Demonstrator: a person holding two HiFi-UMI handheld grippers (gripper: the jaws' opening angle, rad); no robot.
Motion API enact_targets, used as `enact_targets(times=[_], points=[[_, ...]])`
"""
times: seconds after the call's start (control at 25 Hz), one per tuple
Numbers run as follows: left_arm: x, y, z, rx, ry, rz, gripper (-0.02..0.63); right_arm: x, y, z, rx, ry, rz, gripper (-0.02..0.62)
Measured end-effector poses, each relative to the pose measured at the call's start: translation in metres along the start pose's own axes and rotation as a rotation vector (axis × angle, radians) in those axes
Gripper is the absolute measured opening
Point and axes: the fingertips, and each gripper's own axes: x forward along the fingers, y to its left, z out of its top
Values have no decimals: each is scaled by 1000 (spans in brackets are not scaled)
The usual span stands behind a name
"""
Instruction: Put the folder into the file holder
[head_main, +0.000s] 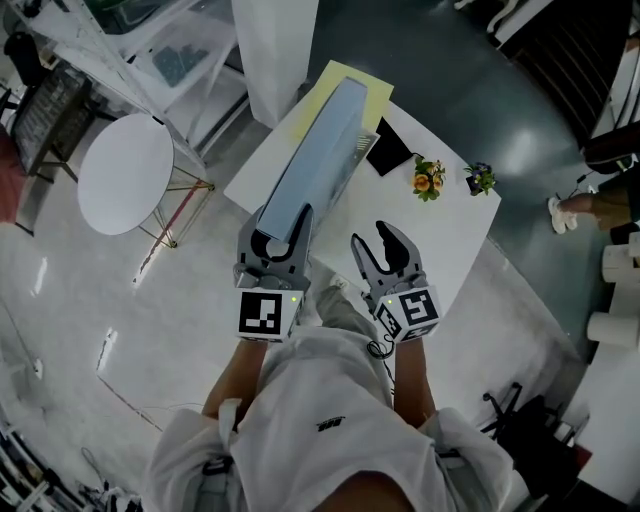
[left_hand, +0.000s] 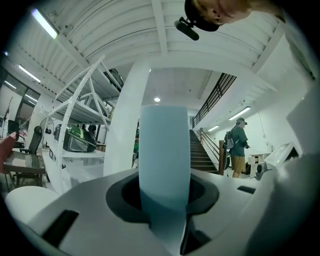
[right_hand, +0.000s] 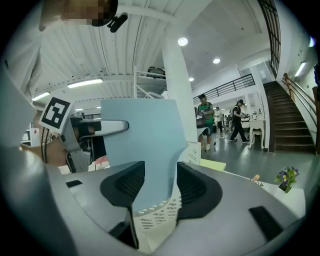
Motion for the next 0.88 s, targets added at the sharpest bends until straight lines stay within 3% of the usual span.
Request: enact_targets(times=[0.4,0.88], points=[[16,-7,-8,-8,-23,44,155,1,-15,-11,14,31,36,201],[31,-10,-59,17,21,28,156,3,-30,-29,32,63,-2,201]])
